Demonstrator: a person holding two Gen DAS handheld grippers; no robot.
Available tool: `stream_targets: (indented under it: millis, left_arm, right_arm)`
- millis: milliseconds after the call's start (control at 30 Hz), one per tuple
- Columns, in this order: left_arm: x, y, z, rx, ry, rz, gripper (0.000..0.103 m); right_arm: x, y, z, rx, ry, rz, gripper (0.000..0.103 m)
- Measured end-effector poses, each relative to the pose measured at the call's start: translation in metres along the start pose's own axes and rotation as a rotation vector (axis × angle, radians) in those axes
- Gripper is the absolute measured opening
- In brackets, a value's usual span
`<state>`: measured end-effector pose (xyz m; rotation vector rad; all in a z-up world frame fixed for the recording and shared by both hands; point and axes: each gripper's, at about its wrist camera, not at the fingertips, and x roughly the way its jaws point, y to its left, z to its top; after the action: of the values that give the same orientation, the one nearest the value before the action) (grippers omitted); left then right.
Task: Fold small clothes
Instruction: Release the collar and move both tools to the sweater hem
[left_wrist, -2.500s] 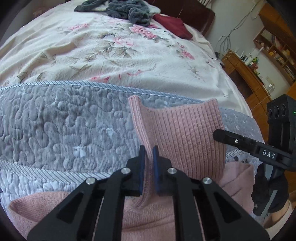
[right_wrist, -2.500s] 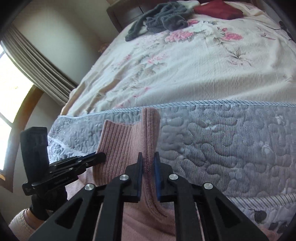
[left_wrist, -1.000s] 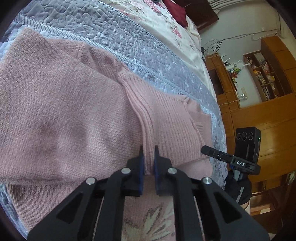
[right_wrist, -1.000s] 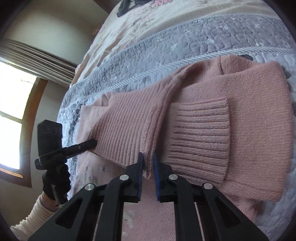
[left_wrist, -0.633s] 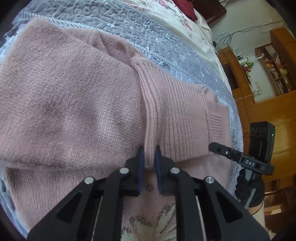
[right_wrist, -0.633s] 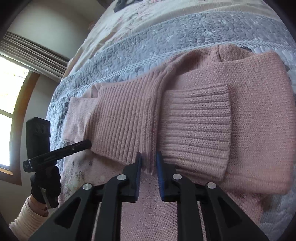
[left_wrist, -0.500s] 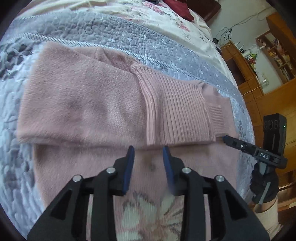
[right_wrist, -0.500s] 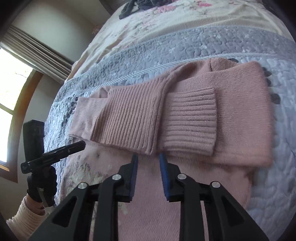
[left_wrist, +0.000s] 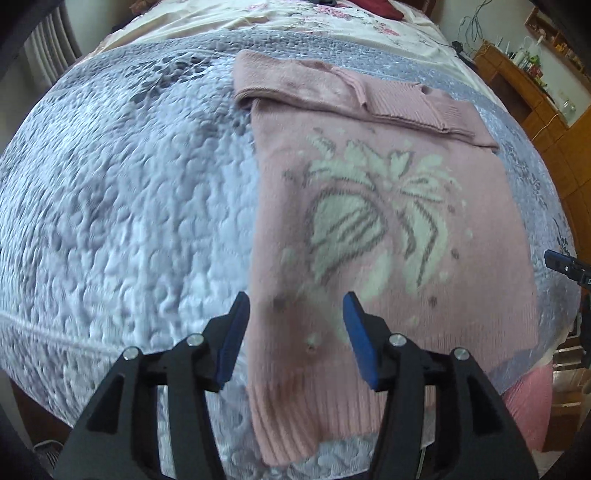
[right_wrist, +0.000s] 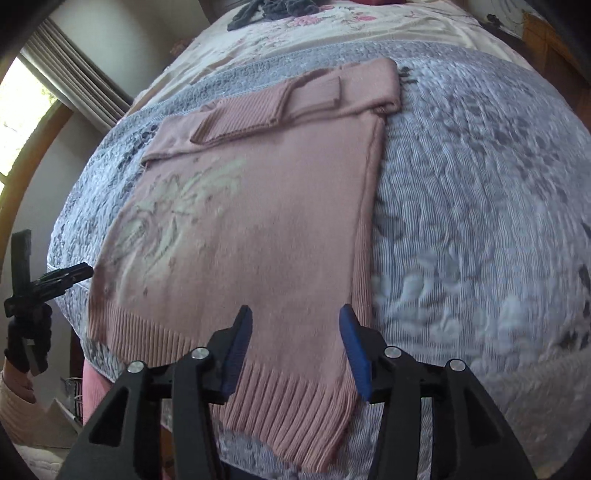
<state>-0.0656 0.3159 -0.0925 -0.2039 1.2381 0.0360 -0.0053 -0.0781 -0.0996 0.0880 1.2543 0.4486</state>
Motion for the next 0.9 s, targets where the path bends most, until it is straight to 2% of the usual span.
stream_targets:
  millis: [167,333,467,633,800,900]
  left_arm:
    - [-0.006,0.017,-0.043,-0.071,0.026,0.018,0.055]
    - [0.001,0.028,-0.07,-0.102,0.076,0.021,0.055]
    - [0.004,0.033,-0.079,-0.131,0.071,-0.016,0.059]
    - [0.007,0.037,-0.08,-0.152,0.069,-0.039,0.059]
    - [0.005,0.035,-0.08,-0.165,0.066,-0.062,0.058]
    - [0.003,0.032,-0.082,-0.162,0.068,-0.085,0.047]
  right_arm:
    - [0.005,-0.014,-0.047,0.057,0.049,-0.042,0.05]
    - [0.015,-0.028,-0.075,0.114,0.081,-0.019,0.05]
    - [0.018,-0.03,-0.081,0.139,0.07,0.009,0.051]
    - [0.022,-0.02,-0.081,0.129,0.072,0.073,0.05]
    - [0.027,-0.019,-0.082,0.151,0.078,0.096,0.048]
    - [0.027,-0.024,-0.085,0.171,0.084,0.105,0.042]
